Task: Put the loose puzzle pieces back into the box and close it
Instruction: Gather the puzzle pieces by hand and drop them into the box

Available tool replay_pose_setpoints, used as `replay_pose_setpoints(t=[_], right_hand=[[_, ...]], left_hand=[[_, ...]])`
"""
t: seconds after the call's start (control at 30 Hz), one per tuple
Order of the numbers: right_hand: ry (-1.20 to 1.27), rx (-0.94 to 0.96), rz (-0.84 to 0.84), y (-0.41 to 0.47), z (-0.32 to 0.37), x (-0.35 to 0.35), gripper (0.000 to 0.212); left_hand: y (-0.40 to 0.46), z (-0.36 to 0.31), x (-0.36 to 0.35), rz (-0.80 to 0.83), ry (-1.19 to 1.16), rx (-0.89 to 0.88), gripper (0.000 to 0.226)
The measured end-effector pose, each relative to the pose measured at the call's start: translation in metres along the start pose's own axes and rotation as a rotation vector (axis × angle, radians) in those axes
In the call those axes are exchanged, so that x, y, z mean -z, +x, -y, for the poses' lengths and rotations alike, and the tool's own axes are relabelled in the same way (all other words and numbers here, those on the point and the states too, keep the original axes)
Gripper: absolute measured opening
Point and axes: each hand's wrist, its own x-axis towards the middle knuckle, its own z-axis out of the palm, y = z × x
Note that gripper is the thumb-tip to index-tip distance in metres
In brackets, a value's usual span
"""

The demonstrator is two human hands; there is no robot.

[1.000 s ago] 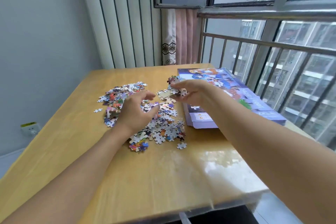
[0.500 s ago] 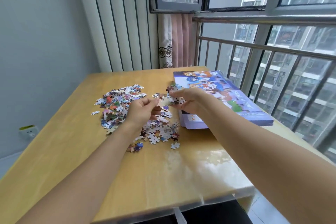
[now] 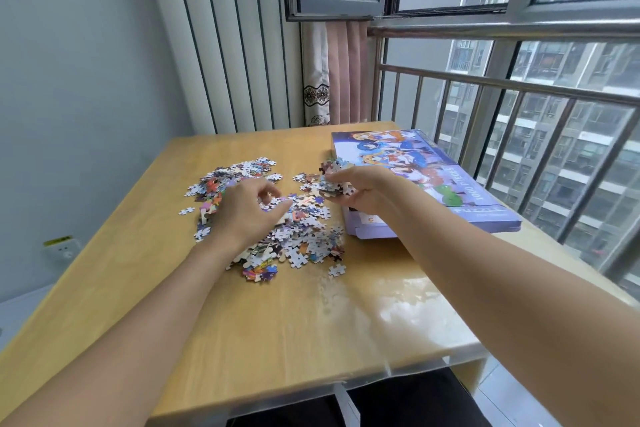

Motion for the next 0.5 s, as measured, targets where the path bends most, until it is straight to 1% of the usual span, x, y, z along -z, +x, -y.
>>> replay_pose_setpoints(t=[0.03,0.1,0.13,0.17,0.2,0.23,0.3,0.33,0.37,0.43,0.5], right_hand=[[0.000,0.001,-0.007,-0.001,0.002,0.004,0.028],[0.010,0.003,-0.017,-0.005,0.008,0.013,0.031],[0.019,0.009,-0.019,-0.008,0.012,0.018,0.031],[0.032,0.015,-0.024,-0.012,0.016,0.024,0.030],[0.051,0.019,-0.031,-0.016,0.019,0.029,0.028],[0.070,0.024,-0.034,-0.020,0.022,0.034,0.027],[0.086,0.049,-0.037,-0.027,0.028,0.047,0.028],[0.094,0.062,-0.025,-0.031,0.031,0.051,0.029],[0.106,0.069,-0.011,-0.035,0.033,0.054,0.029],[0.137,0.085,0.025,-0.048,0.038,0.059,0.026],[0.146,0.091,0.071,-0.063,0.042,0.059,0.019]], left_hand=[[-0.003,-0.010,-0.004,0.092,-0.005,-0.089,0.030],[-0.005,-0.028,-0.018,0.300,0.021,-0.212,0.056],[-0.004,-0.035,-0.028,0.363,0.041,-0.258,0.067],[-0.003,-0.042,-0.040,0.392,0.042,-0.296,0.075],[-0.002,-0.048,-0.050,0.396,0.030,-0.318,0.077],[-0.001,-0.056,-0.060,0.383,0.016,-0.336,0.073],[0.003,-0.073,-0.075,0.324,-0.015,-0.350,0.047],[0.006,-0.078,-0.079,0.291,-0.042,-0.311,0.033],[0.009,-0.083,-0.081,0.260,-0.079,-0.257,0.025],[0.020,-0.093,-0.081,0.205,-0.159,-0.159,0.028],[0.034,-0.099,-0.079,0.197,-0.189,-0.088,0.020]])
